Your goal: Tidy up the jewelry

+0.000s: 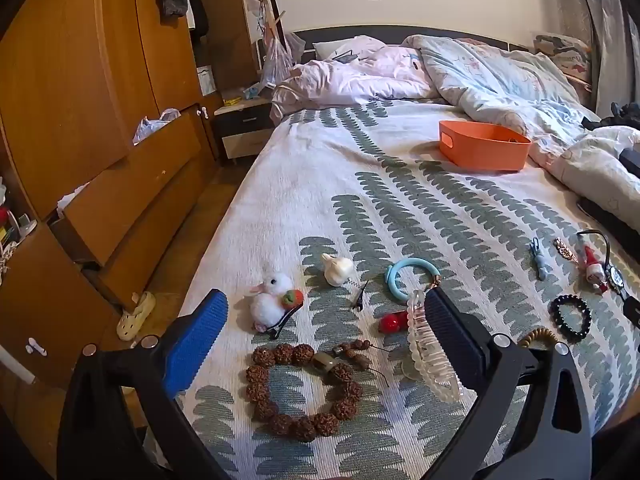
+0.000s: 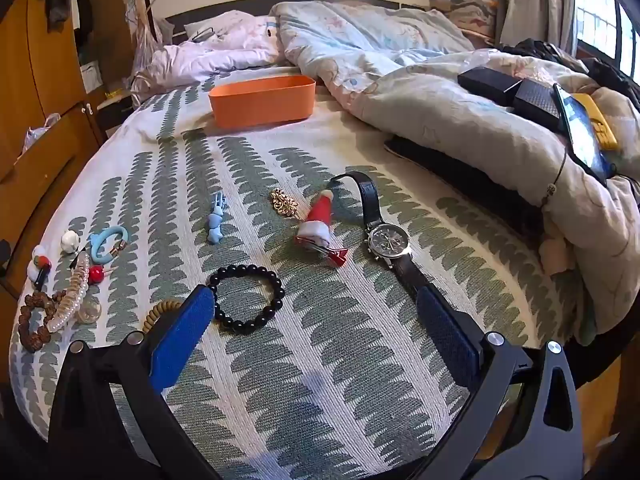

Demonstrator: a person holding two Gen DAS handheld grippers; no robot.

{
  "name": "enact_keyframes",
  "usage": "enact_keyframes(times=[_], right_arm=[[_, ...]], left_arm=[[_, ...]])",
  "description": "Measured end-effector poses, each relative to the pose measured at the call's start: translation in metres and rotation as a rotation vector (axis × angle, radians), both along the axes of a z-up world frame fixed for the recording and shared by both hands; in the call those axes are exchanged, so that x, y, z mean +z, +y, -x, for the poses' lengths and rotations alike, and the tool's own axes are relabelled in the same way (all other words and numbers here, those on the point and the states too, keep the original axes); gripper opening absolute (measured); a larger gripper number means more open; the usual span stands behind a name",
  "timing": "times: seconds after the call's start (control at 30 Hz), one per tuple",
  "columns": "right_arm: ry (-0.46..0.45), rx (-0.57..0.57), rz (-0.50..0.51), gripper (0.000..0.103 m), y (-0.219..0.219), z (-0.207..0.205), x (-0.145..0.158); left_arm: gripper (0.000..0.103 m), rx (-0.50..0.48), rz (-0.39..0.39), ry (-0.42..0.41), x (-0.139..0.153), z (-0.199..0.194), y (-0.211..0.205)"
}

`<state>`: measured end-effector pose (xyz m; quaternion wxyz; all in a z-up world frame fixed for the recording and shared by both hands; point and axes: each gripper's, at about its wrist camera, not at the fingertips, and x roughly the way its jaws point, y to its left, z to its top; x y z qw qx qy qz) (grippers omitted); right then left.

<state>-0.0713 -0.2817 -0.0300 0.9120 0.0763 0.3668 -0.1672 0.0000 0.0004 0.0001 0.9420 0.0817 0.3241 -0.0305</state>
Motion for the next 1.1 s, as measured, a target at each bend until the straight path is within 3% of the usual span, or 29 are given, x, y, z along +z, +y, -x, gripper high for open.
enact_keyframes(times=[0.7, 0.87, 1.1], right_arm=[[0.01, 0.006, -0.012, 0.1, -0.001, -0.001, -0.002], [0.013, 0.033, -0.047, 0.1, 0.0, 0.0, -0.005], [0.003, 0.04, -0.015, 0.1, 0.005, 0.002, -0.002]], left_arm=[[0.097, 0.016, 0.017, 0.033, -0.004, -0.004, 0.005], [0.097, 0.043, -0.025, 0.007, -0.004, -0.002, 0.006], [0.097, 0.031, -0.026, 0.028, -0.006, -0.003, 0.006]])
